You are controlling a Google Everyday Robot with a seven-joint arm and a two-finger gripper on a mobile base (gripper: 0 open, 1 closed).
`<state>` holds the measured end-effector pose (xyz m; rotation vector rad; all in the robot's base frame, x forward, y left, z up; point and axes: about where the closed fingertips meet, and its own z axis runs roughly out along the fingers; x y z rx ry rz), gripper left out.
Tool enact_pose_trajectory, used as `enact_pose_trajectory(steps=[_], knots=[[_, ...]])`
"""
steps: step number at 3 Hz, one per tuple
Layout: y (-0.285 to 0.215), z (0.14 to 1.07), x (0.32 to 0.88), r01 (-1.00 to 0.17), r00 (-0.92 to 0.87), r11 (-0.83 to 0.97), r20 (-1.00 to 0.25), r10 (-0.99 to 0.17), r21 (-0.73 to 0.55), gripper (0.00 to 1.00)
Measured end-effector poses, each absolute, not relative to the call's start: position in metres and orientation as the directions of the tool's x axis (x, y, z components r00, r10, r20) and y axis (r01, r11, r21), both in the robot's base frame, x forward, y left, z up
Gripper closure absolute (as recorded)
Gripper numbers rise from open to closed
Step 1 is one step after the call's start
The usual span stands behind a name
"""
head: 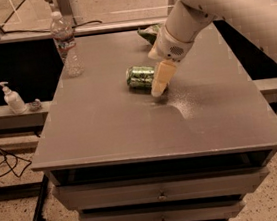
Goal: Pick green can
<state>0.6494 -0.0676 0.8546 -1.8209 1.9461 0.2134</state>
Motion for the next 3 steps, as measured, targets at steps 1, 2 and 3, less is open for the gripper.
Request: enact_pose_trajectory(steps=[1, 2, 3], knots=[[-0.057, 0.848, 0.66, -0.98, -0.079, 0.146, -0.408, -0.909, -0.134, 0.38], [-0.048, 0.853, 0.666, -0.979, -0.13, 0.18, -0.392, -0.911, -0.092, 0.61], [-0.049, 0.876, 0.669, -0.975, -0.145, 0.199, -0.406, -0.902, -0.094, 0.84]])
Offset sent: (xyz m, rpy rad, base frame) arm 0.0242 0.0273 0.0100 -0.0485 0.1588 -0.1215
